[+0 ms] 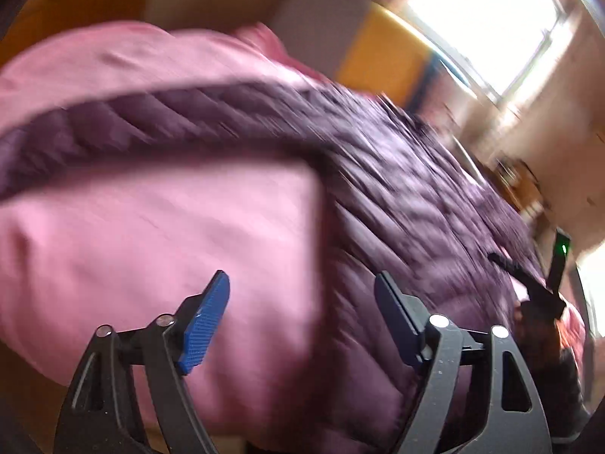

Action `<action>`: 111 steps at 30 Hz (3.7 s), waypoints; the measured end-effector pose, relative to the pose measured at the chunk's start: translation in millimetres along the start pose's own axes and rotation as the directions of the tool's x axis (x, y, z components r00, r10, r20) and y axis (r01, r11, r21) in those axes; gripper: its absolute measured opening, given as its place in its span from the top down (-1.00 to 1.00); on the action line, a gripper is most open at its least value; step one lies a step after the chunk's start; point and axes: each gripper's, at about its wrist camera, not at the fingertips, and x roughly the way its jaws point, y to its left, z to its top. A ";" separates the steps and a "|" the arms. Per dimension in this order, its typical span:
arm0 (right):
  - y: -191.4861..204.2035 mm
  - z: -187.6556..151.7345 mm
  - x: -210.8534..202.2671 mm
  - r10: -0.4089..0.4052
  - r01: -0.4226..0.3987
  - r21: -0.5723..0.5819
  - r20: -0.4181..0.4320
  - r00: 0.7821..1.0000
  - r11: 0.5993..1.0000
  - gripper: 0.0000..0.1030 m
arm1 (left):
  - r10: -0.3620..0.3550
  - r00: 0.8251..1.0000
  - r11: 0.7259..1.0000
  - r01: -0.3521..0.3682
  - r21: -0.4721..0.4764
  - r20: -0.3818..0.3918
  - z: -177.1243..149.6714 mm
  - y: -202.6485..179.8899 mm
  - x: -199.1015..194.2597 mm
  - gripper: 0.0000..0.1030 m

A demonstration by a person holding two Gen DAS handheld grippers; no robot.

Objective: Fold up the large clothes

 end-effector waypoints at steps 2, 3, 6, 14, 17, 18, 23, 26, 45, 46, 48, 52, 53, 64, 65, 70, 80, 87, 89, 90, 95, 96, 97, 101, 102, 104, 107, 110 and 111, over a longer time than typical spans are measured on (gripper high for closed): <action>-26.6 -16.2 -10.4 -0.032 0.033 0.033 -0.029 0.999 0.999 -0.95 | -0.041 0.997 0.999 0.042 0.004 -0.072 -9.9 -7.3 16.6 -0.25; -35.0 -24.1 -13.6 -0.026 0.028 0.044 -0.049 0.998 0.999 -0.95 | -0.037 0.996 0.999 0.038 0.009 -0.087 -12.4 -8.1 22.7 -0.15; -48.1 -53.7 -19.9 0.040 -0.033 0.068 -0.101 0.994 0.997 -0.80 | -0.035 0.995 0.998 0.039 0.042 -0.097 -19.7 -13.9 30.4 0.37; -34.4 -85.3 -39.6 0.156 -0.154 0.033 -0.096 0.983 0.988 0.54 | -0.008 0.992 0.999 0.015 0.052 -0.125 -38.8 -21.0 30.2 0.87; -42.0 -85.0 -40.2 0.183 -0.180 0.036 -0.114 0.977 0.983 0.54 | 0.035 0.990 0.997 -0.025 0.080 -0.134 -41.3 -25.0 31.5 0.87; -45.0 -82.1 -40.8 0.192 -0.189 0.038 -0.123 0.974 0.981 0.50 | 0.043 0.989 0.996 -0.032 0.085 -0.138 -40.4 -26.0 31.1 0.87; -86.7 -65.6 -55.3 0.170 -0.160 0.124 -0.073 0.983 0.979 -0.14 | 0.114 0.990 0.982 -0.101 0.159 -0.077 -25.2 -41.4 12.8 0.08; -136.7 -55.4 -61.8 0.121 -0.115 0.281 -0.002 0.993 0.953 -0.27 | 0.158 0.986 0.972 -0.165 0.166 0.055 -5.6 -49.1 -3.5 -0.42; -380.1 11.5 -12.4 -0.204 -0.080 0.913 0.174 0.963 0.401 -0.13 | 0.109 0.993 0.953 -0.117 0.280 0.045 61.3 -146.0 133.4 -0.42; -386.8 20.1 -9.3 -0.211 -0.050 0.913 0.146 0.967 0.405 0.12 | 0.116 0.992 0.950 -0.124 0.286 0.043 61.8 -147.6 138.2 -0.42; -393.4 35.2 -7.6 -0.215 0.010 0.895 0.097 0.972 0.446 0.81 | 0.141 0.989 0.943 -0.145 0.300 0.036 61.9 -147.9 148.7 -0.42; -369.0 52.6 -62.2 -0.320 0.087 0.779 0.151 0.935 0.621 0.90 | 0.146 0.989 0.950 -0.141 0.279 0.000 58.6 -140.7 167.2 -0.52; -362.9 48.1 -75.3 -0.350 0.123 0.758 0.146 0.925 0.641 0.90 | 0.151 0.989 0.949 -0.146 0.280 0.005 57.1 -140.8 168.9 -0.53; -365.5 -22.6 -47.2 -0.387 0.322 0.746 -0.093 0.917 0.583 0.46 | 0.161 0.987 0.939 -0.147 0.312 -0.018 59.3 -138.2 165.3 -0.56; -366.1 -23.8 -53.6 -0.393 0.327 0.751 -0.097 0.914 0.574 0.23 | 0.145 0.989 0.941 -0.131 0.312 -0.023 63.2 -137.0 161.7 -0.56; -335.2 -11.2 -95.4 -0.549 0.431 0.705 -0.071 0.833 0.563 -0.19 | 0.128 0.987 0.936 -0.153 0.319 0.096 85.9 -127.8 128.2 -0.56; -168.0 88.4 -6.0 -0.169 0.123 0.368 0.097 0.981 0.922 -0.65 | 0.235 0.970 0.934 -0.241 0.264 0.056 100.9 -84.2 149.2 -0.56; -92.5 110.8 82.8 -0.054 0.057 0.252 -0.020 0.998 0.966 -0.64 | 0.246 0.967 0.925 -0.254 0.283 0.064 79.2 -78.6 151.8 -0.57; -96.8 102.9 107.6 -0.117 0.135 0.240 -0.088 0.989 0.961 -0.60 | 0.247 0.967 0.926 -0.255 0.278 0.063 77.2 -78.6 152.5 -0.57; -102.7 98.7 115.2 -0.147 0.168 0.241 -0.102 0.984 0.956 -0.60 | 0.246 0.967 0.927 -0.254 0.275 0.061 75.6 -78.3 152.0 -0.57; -128.0 92.3 121.3 -0.156 0.179 0.282 -0.102 0.982 0.943 -0.61 | 0.234 0.970 0.932 -0.245 0.269 0.073 66.3 -77.2 146.8 -0.57; -129.2 92.6 121.0 -0.155 0.178 0.282 -0.101 0.983 0.943 -0.61 | 0.234 0.969 0.932 -0.246 0.267 0.078 64.9 -77.0 146.1 -0.57; -130.3 92.9 118.6 -0.154 0.175 0.285 -0.096 0.983 0.942 -0.61 | 0.234 0.969 0.933 -0.247 0.263 0.082 63.4 -77.0 145.3 -0.57; -140.7 85.6 90.8 -0.117 0.125 0.358 -0.044 0.992 0.925 -0.62 | 0.227 0.970 0.938 -0.243 0.246 0.090 63.3 -76.4 142.8 -0.57; -148.0 80.9 77.9 -0.107 0.108 0.383 -0.024 0.994 0.918 -0.62 | 0.225 0.970 0.939 -0.241 0.245 0.090 64.2 -76.3 143.0 -0.57; -165.6 68.6 49.3 -0.114 0.096 0.434 0.014 0.993 0.896 -0.62 | 0.218 0.972 0.942 -0.234 0.243 0.091 64.6 -76.3 142.5 -0.59; -202.4 41.3 12.0 -0.138 0.091 0.547 0.047 0.989 0.832 -0.67 | 0.204 0.975 0.946 -0.220 0.240 0.089 65.0 -76.3 142.3 -0.67; -246.8 7.8 -11.9 -0.211 0.149 0.670 0.011 0.977 0.727 -0.67 | 0.196 0.977 0.948 -0.210 0.239 0.084 65.6 -76.6 142.3 -0.73; -264.1 -2.7 -18.0 -0.237 0.169 0.714 -0.005 0.972 0.679 -0.54 | 0.191 0.978 0.949 -0.206 0.239 0.083 65.6 -76.4 142.2 -0.75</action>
